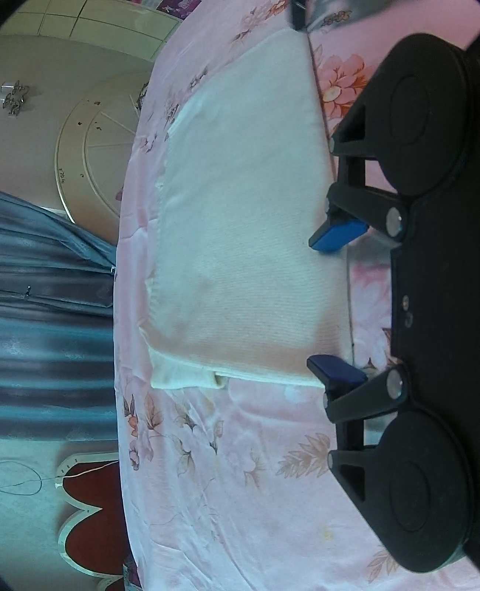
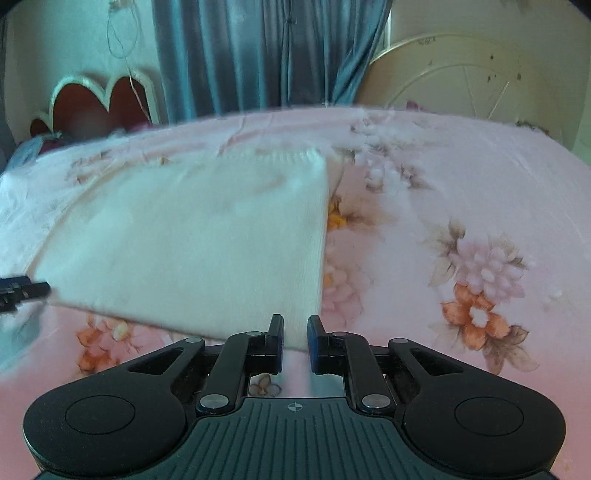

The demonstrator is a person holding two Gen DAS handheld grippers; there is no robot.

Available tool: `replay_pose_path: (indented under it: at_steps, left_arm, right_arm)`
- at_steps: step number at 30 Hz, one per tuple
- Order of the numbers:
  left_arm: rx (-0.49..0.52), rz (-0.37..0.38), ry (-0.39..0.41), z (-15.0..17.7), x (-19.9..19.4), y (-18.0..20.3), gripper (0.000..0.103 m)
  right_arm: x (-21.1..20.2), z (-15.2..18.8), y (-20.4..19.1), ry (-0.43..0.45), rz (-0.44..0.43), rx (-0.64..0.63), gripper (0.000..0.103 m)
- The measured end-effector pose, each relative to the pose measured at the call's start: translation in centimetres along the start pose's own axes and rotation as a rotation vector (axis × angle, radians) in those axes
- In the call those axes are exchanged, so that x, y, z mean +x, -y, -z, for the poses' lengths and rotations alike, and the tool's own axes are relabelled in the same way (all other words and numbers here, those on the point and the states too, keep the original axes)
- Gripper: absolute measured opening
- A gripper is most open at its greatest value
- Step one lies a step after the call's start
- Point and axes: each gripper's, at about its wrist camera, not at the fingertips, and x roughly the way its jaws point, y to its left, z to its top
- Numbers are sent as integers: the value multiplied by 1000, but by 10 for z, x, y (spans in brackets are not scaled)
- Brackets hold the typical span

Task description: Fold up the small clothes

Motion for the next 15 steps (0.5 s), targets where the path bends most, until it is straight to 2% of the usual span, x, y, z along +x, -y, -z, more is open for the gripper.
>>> replay_pose_path:
  at_steps: [4,7,8,10,11,13,15]
  left_arm:
    - [-27,-11,-5,2,-9,-5,60]
    - [-110,-25,13,8,-29,-14,60]
    - [-160,7,24,11,-34,-17,59]
    - [-266,77,22,14,-34,-23,50]
    - [-361,118,10,17,-28,-29,48]
    - [-528,177,1,24,-14,-37,41]
    - [-642,203,41,29,-4,-43,39]
  right_arm:
    - [-17,-3,2,36,-1,-1,13]
    - [-33,-3,0,82,-18,5,13]
    - [-37,-4,-1,95,-36,15,13]
    - [-42,-7,-3,117,-85,38,13]
    - [-42,-11,-6,128,-128,57,0]
    - [-39,-21,-13,138,-192,87,0]
    - [-34,-34,-24,146,-224,92,0]
